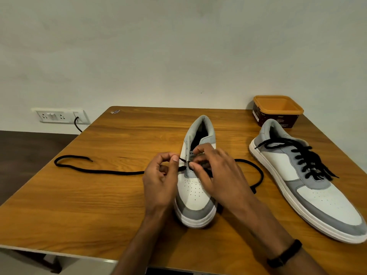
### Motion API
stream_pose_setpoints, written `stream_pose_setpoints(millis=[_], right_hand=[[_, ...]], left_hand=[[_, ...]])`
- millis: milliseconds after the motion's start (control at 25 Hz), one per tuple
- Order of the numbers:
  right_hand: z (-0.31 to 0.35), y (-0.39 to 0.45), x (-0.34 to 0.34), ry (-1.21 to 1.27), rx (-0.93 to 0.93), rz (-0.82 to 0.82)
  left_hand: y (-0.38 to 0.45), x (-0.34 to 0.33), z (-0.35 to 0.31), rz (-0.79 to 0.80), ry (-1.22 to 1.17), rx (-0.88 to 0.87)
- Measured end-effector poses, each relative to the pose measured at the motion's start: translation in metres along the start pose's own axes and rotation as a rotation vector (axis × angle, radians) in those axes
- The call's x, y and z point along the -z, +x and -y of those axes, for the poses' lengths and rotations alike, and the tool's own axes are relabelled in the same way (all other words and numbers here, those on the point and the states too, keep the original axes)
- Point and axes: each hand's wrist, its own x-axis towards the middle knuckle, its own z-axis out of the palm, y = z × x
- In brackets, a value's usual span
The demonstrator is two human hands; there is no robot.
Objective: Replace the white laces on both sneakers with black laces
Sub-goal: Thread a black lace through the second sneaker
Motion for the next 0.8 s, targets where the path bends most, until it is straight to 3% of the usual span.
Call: stream_pose_setpoints(millis=[120,240,320,400,440,480,600,680,800], right_hand=[[-0.008,0.002,0.007,-0.230,0.231,0.019],[-0.013,0.002,0.009,-0.243,0.229,0.063],[-0.016,0.002,0.012,-0.209,0.185,0.019],[-0.019,0.002,0.014,-0.155,0.118,-0.024],[-0.020,0.002,0.016,-0.118,0.086,-0.027],[-0.020,0.002,0.014,-0.080,0.055,-0.019],[-0.021,0.002,0.013,-0.057,0.016,-0.006],[-0.022,0.002,0.012,-0.060,0.020,-0.034],[-0.022,0.000,0.011,-0.023,0.009,-0.055]], left_hand=[[0.027,0.023,-0.013,-0.132,-0.228,0.166],[0.073,0.055,-0.029,-0.443,-0.590,0.423],[0.094,0.072,-0.033,-0.618,-0.656,0.440],[0.095,0.076,-0.026,-0.675,-0.480,0.293],[0.085,0.071,-0.021,-0.608,-0.273,0.151],[0.070,0.062,-0.014,-0.440,-0.019,-0.025],[0.024,0.032,0.008,0.187,0.469,-0.484],[0.021,0.025,0.017,0.303,0.564,-0.627],[0.035,0.030,0.013,0.260,0.672,-0.727]])
